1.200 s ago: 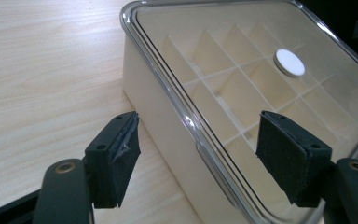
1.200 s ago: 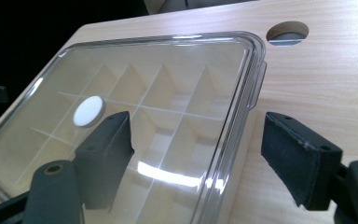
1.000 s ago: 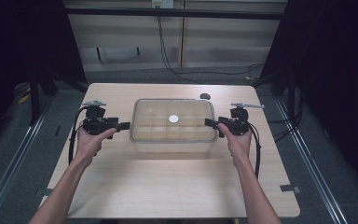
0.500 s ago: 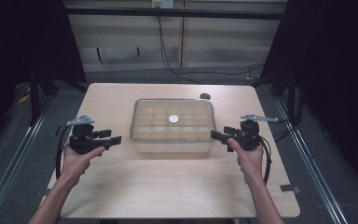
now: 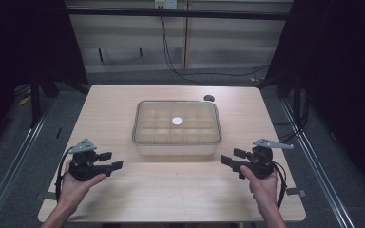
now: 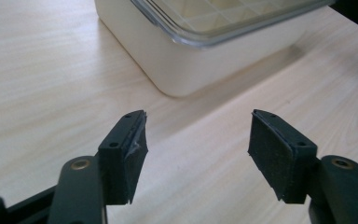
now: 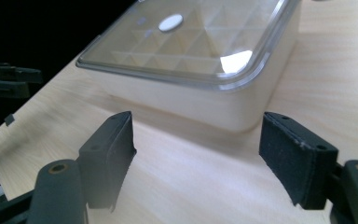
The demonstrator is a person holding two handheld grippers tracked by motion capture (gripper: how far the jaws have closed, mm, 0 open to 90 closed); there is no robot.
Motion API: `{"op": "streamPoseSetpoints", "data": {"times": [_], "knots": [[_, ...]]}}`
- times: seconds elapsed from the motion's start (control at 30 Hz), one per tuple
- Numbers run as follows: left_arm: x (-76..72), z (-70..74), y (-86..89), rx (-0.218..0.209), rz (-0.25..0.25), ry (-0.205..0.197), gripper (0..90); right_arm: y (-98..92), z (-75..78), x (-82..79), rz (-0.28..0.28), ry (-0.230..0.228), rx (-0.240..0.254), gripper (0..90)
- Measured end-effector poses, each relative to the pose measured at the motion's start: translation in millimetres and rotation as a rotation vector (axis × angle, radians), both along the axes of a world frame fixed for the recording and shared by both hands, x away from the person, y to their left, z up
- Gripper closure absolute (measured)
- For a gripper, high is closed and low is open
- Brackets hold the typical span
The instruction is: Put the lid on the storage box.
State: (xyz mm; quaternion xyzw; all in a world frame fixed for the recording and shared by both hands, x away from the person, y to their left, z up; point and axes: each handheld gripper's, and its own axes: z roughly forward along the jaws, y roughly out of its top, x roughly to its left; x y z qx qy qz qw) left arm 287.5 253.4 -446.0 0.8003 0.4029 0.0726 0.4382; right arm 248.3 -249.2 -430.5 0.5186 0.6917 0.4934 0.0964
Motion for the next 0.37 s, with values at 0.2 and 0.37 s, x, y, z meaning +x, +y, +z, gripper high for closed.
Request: {"op": "streamPoseSetpoints", "data": {"times": [0.2, 0.37], "knots": [[-17.9, -7.9, 4.5, -0.015, 0.009, 0.014, 30.0, -7.8, -12.3, -19.2, -0.011, 0.01, 0.007, 25.7], [-20.7, -22.3, 5.0, 0.015, 0.002, 0.027, 30.5, -12.2, -23.9, -23.3, -0.028, 0.014, 0.012, 25.1]]}}
